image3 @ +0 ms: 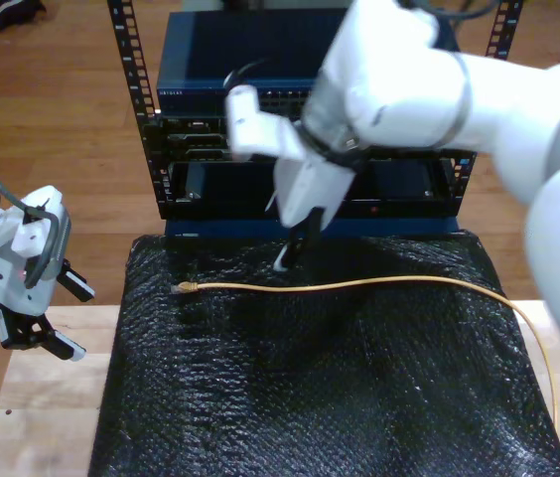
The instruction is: Grab the cable and plug it in
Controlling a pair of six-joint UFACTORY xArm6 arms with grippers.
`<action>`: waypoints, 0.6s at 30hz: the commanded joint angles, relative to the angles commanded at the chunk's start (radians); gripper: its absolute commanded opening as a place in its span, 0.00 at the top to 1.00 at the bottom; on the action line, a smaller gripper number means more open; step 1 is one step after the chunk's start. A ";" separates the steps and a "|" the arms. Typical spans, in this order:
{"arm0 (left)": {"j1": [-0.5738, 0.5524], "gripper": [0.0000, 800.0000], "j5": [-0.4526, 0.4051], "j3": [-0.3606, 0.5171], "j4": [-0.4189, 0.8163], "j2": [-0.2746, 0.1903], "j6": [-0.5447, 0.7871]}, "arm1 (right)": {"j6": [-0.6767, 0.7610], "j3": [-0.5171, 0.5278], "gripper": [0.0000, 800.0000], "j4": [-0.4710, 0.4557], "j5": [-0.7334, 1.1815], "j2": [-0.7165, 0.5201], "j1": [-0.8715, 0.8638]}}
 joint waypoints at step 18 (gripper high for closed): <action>0.023 0.00 -0.002 -0.012 0.000 0.057 -0.029 | 0.287 -0.091 0.01 -0.245 -0.092 0.160 0.117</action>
